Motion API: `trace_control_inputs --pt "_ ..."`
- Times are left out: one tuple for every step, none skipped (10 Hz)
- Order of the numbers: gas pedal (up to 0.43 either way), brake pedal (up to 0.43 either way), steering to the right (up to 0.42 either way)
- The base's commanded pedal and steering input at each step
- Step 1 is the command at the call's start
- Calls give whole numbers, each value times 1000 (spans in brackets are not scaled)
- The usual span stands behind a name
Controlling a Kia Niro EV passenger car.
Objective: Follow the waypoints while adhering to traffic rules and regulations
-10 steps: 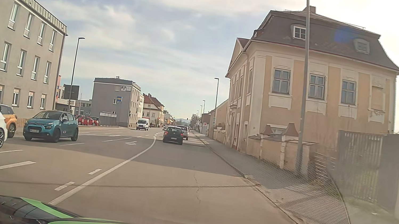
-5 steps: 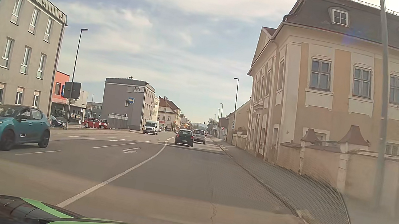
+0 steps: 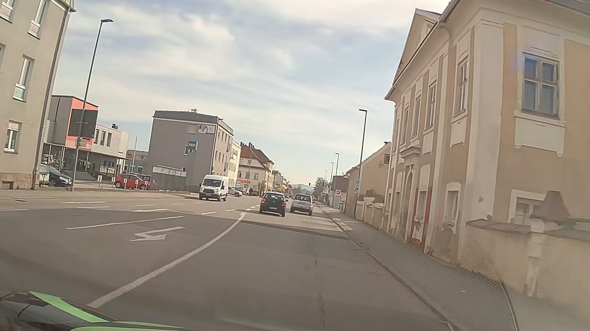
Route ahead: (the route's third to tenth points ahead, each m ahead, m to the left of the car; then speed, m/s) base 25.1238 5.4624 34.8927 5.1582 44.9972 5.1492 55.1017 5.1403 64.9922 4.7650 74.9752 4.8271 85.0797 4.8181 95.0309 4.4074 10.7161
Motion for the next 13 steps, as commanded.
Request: trace_control_inputs --pt "319 0 -5" --pt "319 0 -5" --pt "311 0 -5" --pt "311 0 -4" --pt "299 0 -1" --pt "268 0 -1" --pt "268 0 -1" --pt "268 0 -1" --pt "268 0 0" --pt "268 0 -1" --pt "260 0 0" --pt "260 0 0" --pt "260 0 0"
